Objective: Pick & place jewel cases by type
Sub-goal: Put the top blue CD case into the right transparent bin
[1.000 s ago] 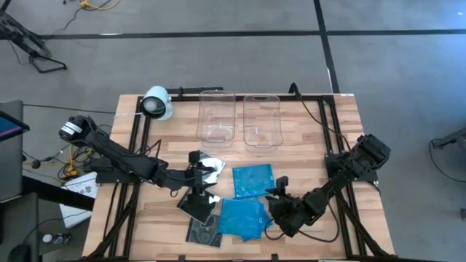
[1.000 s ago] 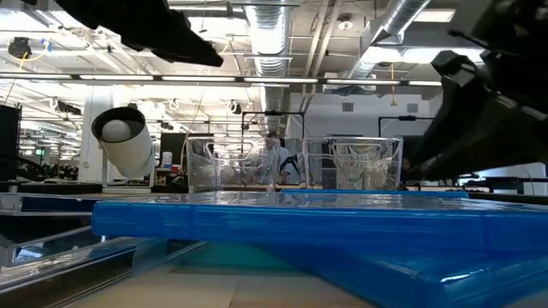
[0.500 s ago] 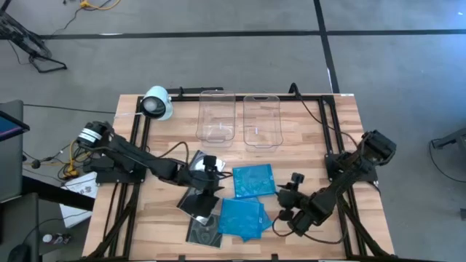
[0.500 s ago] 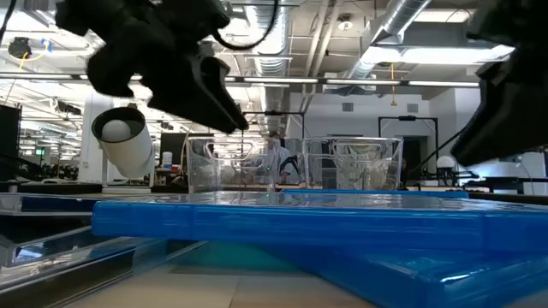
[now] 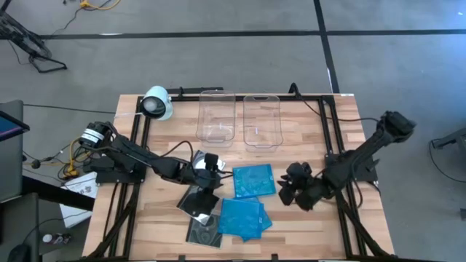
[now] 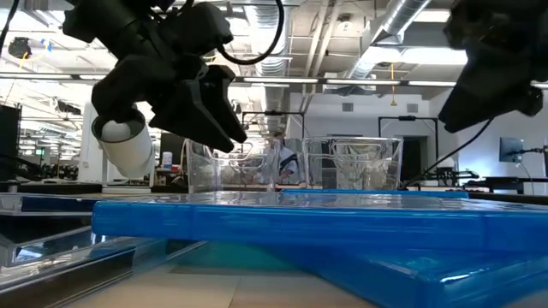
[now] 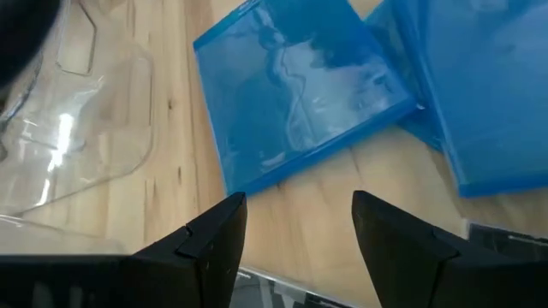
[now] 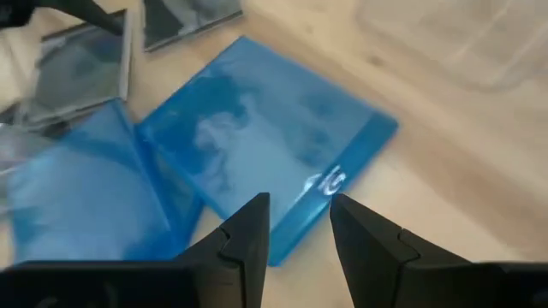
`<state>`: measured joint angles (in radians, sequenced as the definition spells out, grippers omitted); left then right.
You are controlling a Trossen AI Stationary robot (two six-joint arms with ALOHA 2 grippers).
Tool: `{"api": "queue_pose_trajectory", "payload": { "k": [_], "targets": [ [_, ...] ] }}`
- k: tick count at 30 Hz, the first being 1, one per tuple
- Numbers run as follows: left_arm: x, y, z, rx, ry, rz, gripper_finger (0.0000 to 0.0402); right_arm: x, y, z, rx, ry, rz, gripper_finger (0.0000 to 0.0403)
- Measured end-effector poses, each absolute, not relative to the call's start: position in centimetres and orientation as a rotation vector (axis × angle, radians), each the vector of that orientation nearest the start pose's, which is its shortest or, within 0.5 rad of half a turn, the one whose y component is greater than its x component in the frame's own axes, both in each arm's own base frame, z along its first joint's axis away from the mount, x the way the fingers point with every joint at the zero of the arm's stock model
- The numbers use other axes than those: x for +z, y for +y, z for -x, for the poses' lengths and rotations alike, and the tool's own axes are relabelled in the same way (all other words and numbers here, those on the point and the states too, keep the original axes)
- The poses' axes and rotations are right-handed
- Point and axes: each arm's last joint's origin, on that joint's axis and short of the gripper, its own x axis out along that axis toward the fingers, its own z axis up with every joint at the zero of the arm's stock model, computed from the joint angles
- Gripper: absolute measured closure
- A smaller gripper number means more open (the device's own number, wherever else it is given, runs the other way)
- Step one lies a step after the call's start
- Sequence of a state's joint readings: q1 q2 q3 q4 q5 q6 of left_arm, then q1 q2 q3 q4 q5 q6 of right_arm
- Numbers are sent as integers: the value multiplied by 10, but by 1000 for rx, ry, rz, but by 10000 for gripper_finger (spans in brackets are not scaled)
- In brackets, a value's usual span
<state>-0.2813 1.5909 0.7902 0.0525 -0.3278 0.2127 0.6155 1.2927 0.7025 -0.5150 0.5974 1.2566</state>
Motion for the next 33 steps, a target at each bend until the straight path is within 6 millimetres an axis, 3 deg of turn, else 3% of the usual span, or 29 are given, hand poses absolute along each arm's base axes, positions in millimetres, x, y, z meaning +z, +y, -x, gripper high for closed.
{"api": "queue_pose_trajectory", "payload": {
  "k": [9,17,20,26,33],
  "targets": [
    [168,-78,-299,-59,717,-541,194,170,82,-191,-481,816,-731,285],
    [150,-82,-305,-118,747,-671,194,142,72,-184,-406,756,-866,285],
    [148,-80,-304,-58,769,-590,194,138,71,-182,-396,740,-877,285],
    [153,-76,-321,-42,768,-262,194,136,69,-180,-416,755,-871,285],
    [132,-74,-341,9,954,-178,194,134,63,-183,-451,757,-902,285]
  ]
}}
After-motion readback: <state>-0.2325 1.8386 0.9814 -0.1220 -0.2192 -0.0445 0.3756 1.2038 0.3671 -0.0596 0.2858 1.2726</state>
